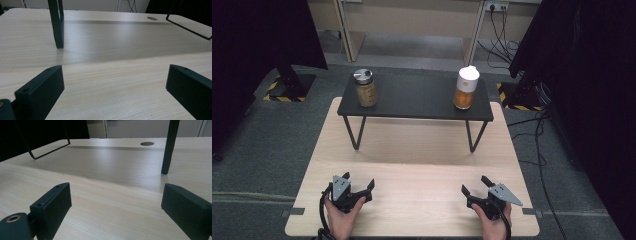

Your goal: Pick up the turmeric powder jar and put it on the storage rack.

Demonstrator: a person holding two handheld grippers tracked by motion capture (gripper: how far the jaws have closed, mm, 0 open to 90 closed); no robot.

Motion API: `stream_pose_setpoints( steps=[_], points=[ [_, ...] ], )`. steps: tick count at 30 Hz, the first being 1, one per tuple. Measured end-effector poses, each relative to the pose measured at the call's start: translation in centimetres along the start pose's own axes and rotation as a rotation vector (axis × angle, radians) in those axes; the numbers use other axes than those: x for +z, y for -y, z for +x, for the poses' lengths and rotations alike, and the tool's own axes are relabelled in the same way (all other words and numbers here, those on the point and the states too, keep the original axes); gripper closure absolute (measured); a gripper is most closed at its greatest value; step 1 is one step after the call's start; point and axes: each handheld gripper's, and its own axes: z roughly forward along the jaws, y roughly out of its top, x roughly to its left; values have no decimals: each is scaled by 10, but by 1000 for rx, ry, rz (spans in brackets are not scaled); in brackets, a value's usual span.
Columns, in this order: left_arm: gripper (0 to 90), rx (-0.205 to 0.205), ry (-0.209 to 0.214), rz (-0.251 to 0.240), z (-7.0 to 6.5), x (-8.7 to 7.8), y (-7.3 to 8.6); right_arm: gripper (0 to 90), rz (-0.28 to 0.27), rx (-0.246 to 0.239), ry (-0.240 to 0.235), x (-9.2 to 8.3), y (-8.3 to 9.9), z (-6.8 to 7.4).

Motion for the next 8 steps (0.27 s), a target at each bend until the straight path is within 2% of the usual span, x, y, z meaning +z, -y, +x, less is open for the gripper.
stream_pose_setpoints(
  steps=[8],
  points=[
    [8,2,-1,-1,0,0,0,94,-2,1,3,0,0,1]
  ],
)
